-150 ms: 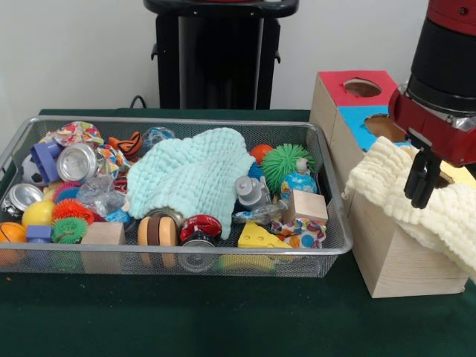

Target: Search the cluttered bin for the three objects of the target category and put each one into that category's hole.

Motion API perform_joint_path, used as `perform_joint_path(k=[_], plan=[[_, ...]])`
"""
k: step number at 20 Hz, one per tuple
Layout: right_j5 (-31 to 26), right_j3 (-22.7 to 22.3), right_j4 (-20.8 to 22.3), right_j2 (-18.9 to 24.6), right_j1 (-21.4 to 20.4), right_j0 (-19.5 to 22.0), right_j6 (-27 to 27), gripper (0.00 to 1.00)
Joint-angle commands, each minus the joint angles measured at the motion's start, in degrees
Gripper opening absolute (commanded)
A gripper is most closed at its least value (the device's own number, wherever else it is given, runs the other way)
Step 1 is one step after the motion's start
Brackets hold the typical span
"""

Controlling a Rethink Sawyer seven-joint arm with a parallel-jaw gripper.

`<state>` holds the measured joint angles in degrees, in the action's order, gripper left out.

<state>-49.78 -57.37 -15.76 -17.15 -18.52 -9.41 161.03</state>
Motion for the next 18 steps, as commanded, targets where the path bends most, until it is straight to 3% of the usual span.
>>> perform_joint_path(k=[1, 18], plan=[[3.63, -7.19, 0.5, 3.16, 2.04, -1.51, 7.34, 0.0], [10.64, -18.49, -1.33, 4.71, -2.54, -4.23, 7.01, 0.0]])
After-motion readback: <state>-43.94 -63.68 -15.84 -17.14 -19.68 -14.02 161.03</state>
